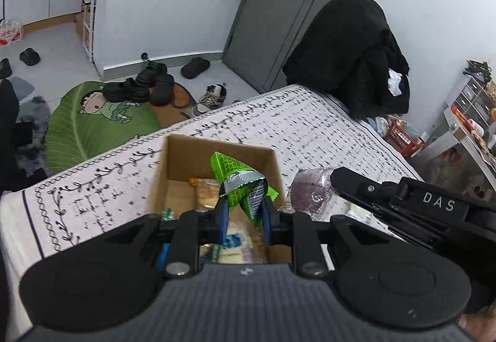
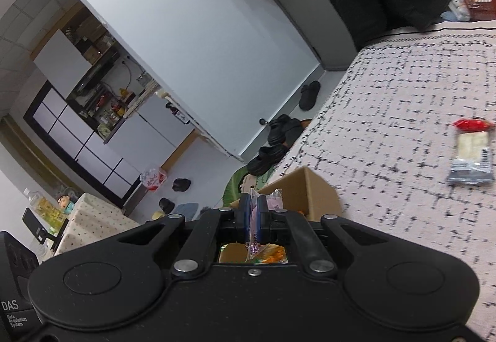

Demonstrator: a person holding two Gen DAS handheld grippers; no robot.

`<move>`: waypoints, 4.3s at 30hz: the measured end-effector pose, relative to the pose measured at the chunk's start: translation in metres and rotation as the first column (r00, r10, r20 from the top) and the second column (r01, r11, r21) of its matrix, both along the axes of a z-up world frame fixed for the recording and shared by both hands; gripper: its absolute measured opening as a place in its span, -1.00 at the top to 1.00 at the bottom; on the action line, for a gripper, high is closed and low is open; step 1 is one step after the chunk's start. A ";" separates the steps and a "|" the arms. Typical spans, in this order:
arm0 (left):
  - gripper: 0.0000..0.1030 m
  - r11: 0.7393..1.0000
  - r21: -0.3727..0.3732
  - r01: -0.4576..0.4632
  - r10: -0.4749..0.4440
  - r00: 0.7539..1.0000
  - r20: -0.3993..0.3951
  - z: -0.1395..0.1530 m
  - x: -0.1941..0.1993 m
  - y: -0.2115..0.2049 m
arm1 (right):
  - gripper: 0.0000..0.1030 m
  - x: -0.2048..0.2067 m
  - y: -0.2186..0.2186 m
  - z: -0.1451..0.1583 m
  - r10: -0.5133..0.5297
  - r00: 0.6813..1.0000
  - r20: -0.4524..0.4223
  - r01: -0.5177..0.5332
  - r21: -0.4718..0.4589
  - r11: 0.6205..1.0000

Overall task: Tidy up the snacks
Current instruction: 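Carry both packs over the box and open both tools to drop them, then withdraw both tools from the box toward the last snacks, then grasp the white cheese-stick pack with left tool while right tool grasps red candy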

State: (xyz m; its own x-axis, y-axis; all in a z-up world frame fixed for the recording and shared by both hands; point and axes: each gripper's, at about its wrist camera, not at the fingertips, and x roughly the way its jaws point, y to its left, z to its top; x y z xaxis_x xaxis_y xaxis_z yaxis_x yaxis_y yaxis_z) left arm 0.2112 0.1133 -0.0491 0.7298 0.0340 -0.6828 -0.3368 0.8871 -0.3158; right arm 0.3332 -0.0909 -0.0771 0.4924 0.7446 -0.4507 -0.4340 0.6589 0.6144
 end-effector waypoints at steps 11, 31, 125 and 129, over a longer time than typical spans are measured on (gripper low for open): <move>0.58 0.999 0.029 0.014 -0.014 1.000 -0.008 -0.003 0.013 0.026 | 0.85 0.003 -0.003 -0.011 -0.026 0.997 -0.070 0.025 -0.021 0.999; -0.15 0.996 0.075 -0.047 0.049 0.998 -0.029 -0.007 0.021 0.037 | -0.08 0.008 -0.066 -0.018 -0.132 0.990 -0.045 0.127 -0.088 0.988; 0.09 0.985 0.079 0.152 -0.138 0.977 -0.163 -0.139 0.201 -0.165 | -0.21 0.194 -0.155 -0.136 -0.047 0.999 -0.027 0.039 -0.244 0.969; 0.09 0.988 0.077 0.132 -0.119 0.980 -0.160 -0.137 0.197 -0.158 | -0.12 0.186 -0.143 -0.136 -0.014 1.000 0.010 0.017 -0.309 0.951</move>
State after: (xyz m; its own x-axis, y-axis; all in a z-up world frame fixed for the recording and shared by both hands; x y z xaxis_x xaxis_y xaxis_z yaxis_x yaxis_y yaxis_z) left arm 0.4084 -0.0447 -0.1860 0.6180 0.0129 -0.7861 -0.2599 0.9470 -0.1888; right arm 0.5195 -0.2334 -0.2134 0.5071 0.5614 -0.6539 -0.4259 0.8229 0.3762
